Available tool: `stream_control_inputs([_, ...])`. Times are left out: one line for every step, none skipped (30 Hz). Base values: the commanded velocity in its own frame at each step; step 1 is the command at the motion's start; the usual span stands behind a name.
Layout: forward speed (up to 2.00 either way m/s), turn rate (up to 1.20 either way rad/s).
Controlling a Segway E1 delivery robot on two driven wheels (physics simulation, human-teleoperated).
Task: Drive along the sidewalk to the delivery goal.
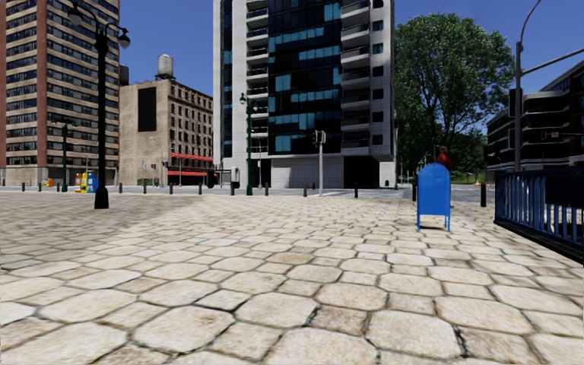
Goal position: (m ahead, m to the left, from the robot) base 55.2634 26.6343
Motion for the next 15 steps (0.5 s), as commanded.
stream_control_inputs([2.0, 0.0])
stream_control_inputs([2.0, 0.0])
stream_control_inputs([2.0, 0.0])
stream_control_inputs([2.0, 0.0])
stream_control_inputs([2.0, 0.0])
stream_control_inputs([2.0, 0.0])
stream_control_inputs([2.0, 0.0])
stream_control_inputs([2.0, 0.0])
stream_control_inputs([2.0, 0.0])
stream_control_inputs([2.0, 0.0])
stream_control_inputs([2.0, 0.0])
stream_control_inputs([2.0, 0.0])
stream_control_inputs([2.0, 0.0])
stream_control_inputs([2.0, 0.0])
stream_control_inputs([2.0, 0.0])
